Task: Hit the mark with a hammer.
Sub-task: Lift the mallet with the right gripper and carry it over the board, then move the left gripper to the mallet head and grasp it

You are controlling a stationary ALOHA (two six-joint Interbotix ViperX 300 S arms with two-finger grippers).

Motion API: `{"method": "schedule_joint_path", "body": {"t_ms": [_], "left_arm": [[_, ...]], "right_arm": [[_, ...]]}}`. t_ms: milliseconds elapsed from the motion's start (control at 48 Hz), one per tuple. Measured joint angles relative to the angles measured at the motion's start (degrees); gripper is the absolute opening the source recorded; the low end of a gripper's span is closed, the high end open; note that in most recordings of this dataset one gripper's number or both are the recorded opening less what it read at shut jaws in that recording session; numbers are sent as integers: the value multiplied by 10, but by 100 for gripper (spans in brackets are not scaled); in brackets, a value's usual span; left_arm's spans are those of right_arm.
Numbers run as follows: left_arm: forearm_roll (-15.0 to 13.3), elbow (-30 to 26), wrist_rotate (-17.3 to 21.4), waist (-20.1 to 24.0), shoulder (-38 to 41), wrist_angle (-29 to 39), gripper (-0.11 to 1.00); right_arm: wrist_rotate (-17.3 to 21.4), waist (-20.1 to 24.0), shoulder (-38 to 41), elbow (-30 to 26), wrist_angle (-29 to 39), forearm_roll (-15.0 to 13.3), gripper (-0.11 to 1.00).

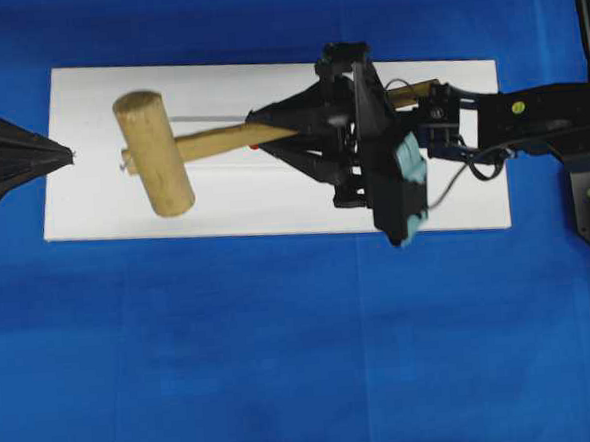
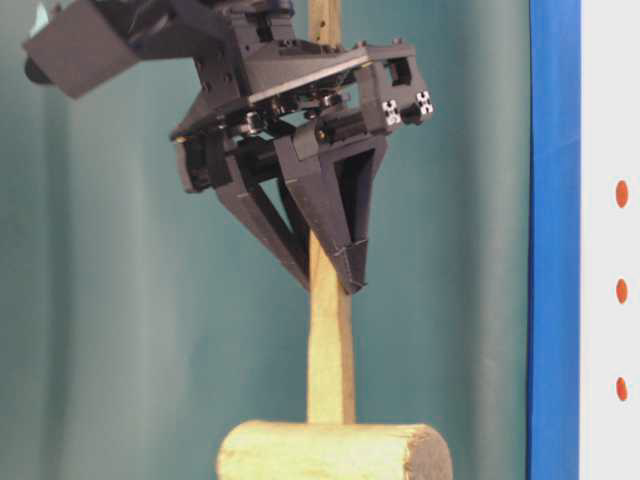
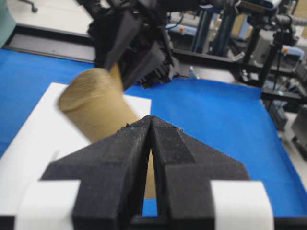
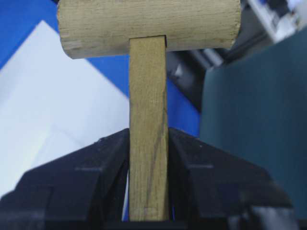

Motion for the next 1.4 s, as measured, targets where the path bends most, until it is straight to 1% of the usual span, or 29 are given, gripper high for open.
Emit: {"method": "schedule_joint_path", "body": {"t_ms": [63, 146, 271, 521, 563, 625, 813, 876, 917, 959, 1084, 1188, 1397], "left_arm": [[0, 0, -14, 5, 1, 0, 0], [0, 1, -27, 16, 0, 0, 0], [0, 0, -33, 24, 0, 0, 0], [1, 1, -34, 25, 0, 2, 2], [0, 1, -36, 25, 0, 2, 6], [0, 1, -42, 25, -1, 2, 18], [0, 1, -89, 25, 0, 2, 73], [0, 1, -99, 25, 2, 2, 86], [0, 1, -102, 25, 4, 3, 91], [0, 1, -104, 25, 6, 2, 93], [0, 1, -106, 25, 16, -4, 93], [0, 1, -109, 25, 41, -32, 93], [0, -12, -109, 26, 131, -107, 93]], "right_arm": [[-21, 8, 0, 3, -11, -1, 10], [-39, 12, -1, 6, -20, -1, 10], [-41, 11, -1, 10, -25, -2, 10], [-43, 11, -1, 11, -25, -1, 10], [-45, 12, 0, 11, -26, -2, 10], [-48, 12, 0, 11, -26, -2, 10], [-51, 12, 0, 11, -30, -2, 10], [-52, 12, -1, 11, -31, -1, 10], [-52, 12, 0, 11, -33, -2, 10], [-52, 12, 0, 11, -33, -2, 10], [-52, 12, 0, 11, -34, -1, 10], [-52, 12, -1, 11, -37, -1, 10], [-53, 12, -1, 11, -37, -1, 10]]}}
